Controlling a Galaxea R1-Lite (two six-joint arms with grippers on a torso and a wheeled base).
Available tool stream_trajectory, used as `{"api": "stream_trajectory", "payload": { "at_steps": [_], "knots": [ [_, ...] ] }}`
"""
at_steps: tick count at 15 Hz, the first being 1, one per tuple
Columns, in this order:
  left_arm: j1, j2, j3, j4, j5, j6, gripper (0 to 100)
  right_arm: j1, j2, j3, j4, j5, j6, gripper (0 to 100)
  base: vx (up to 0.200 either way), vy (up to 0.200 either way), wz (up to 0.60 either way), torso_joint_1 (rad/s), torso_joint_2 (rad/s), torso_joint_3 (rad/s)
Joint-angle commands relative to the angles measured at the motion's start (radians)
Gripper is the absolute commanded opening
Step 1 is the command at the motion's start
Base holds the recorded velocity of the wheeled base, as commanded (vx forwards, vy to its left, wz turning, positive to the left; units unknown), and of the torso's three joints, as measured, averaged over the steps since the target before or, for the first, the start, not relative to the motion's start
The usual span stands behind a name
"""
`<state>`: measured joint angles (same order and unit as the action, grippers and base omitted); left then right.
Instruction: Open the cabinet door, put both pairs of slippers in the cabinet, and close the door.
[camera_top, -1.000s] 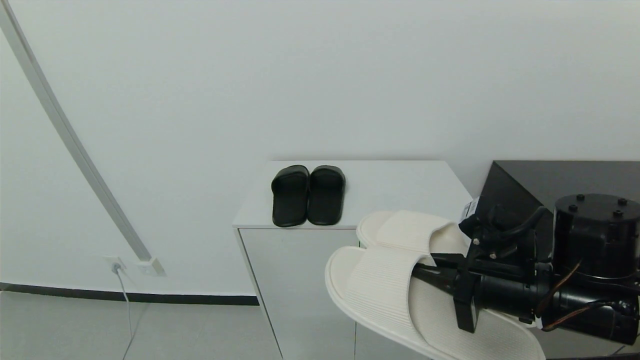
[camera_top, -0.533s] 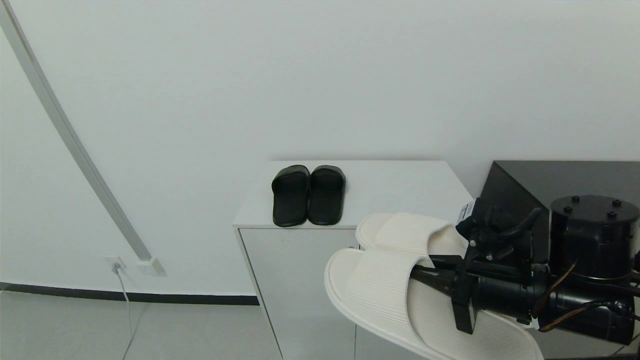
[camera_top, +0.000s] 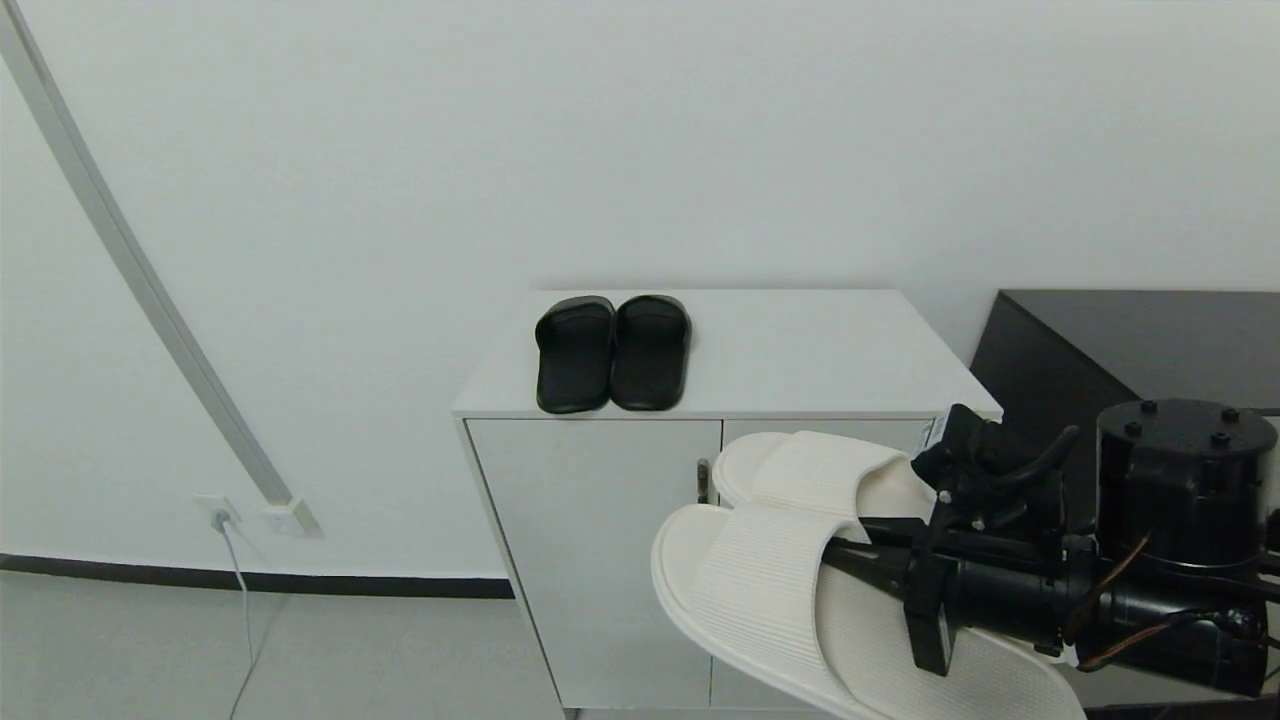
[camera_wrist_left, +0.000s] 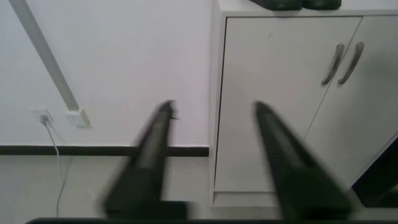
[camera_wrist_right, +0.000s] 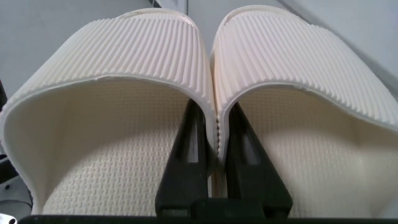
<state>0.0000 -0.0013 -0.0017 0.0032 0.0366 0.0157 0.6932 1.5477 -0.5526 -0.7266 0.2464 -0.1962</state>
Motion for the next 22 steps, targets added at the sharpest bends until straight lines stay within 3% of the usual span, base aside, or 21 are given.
{"api": "stream_trajectory", "payload": {
  "at_steps": [1,13,22],
  "knots": [
    [0.000,0.001,0.000,0.000,0.000,0.000,100,0.000,0.003,0.002,-0.001,0.001,0.000,0,0.000,0.000,0.00,-0.232,0.55,0.320],
    [0.000,0.001,0.000,0.000,0.000,0.000,100,0.003,0.003,0.019,-0.001,0.001,-0.005,0,0.000,0.000,0.00,-0.192,0.52,0.324],
    [0.000,0.001,0.000,0.003,-0.003,0.010,100,0.003,0.003,0.025,-0.001,-0.001,-0.005,0,0.000,0.000,0.00,-0.106,0.46,0.351]
  ]
}}
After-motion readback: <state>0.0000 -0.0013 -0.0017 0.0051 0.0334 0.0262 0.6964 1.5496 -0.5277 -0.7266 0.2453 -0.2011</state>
